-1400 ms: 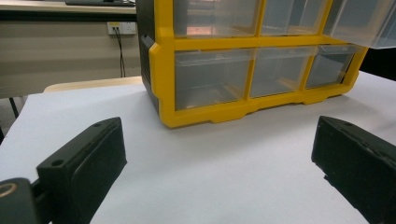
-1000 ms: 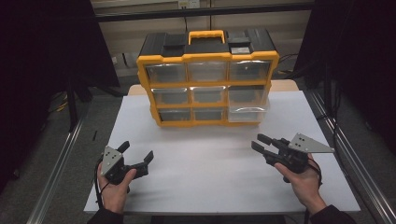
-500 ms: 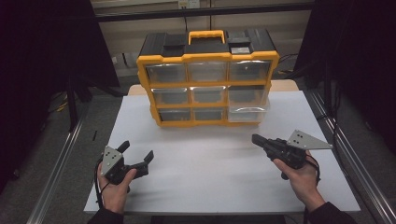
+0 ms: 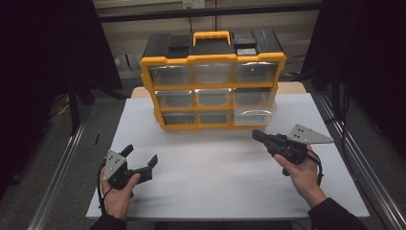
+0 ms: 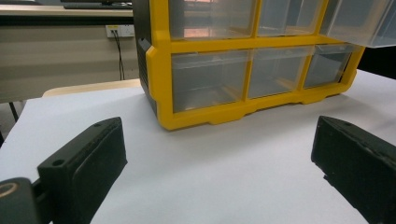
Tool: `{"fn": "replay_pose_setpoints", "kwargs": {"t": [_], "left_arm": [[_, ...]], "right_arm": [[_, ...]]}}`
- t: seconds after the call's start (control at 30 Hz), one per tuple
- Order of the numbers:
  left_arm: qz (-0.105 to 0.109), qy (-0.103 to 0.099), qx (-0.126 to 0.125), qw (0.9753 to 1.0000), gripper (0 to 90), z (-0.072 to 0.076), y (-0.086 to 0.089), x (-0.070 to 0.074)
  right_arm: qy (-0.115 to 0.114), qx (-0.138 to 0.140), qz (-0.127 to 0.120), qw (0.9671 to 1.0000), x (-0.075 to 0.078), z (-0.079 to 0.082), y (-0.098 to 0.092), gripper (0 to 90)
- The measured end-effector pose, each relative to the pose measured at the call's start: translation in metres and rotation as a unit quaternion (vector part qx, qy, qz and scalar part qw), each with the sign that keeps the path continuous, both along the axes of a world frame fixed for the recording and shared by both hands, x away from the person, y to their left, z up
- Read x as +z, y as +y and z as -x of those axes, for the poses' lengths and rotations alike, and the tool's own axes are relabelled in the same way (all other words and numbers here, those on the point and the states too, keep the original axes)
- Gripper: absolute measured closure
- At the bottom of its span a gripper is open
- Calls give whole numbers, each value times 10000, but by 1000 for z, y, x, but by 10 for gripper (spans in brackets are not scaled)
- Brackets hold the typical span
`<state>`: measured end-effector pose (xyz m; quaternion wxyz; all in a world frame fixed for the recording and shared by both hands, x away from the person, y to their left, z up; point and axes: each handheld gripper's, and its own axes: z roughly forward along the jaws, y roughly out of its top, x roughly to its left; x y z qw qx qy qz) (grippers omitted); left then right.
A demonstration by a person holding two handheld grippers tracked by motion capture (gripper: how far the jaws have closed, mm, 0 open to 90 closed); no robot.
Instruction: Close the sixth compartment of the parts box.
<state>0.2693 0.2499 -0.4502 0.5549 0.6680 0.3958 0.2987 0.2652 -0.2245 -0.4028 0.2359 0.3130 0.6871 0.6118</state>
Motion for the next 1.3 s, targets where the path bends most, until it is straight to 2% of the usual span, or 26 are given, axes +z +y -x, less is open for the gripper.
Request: {"fn": "replay_pose_setpoints", "kwargs": {"t": [0.17, 0.63, 1.03, 1.17, 1.3], "left_arm": [[-2, 9, -4, 10000, 32, 0, 0, 0], [-51, 26, -14, 10000, 31, -1, 1, 0], [49, 9, -38, 10000, 31, -1, -1, -1], [-6, 9, -14, 10000, 31, -1, -1, 0], [24, 6, -14, 10000, 31, 0, -1, 0]], "right_arm": [[42, -43, -57, 10000, 0, -7, 1, 900], [21, -202, 82, 9998, -3, -26, 2, 900], [44, -327, 54, 9994, -5, -34, 0, 900], [44, -360, 89, 9993, -6, -39, 1, 900], [22, -412, 96, 9991, -5, -41, 2, 900]]}}
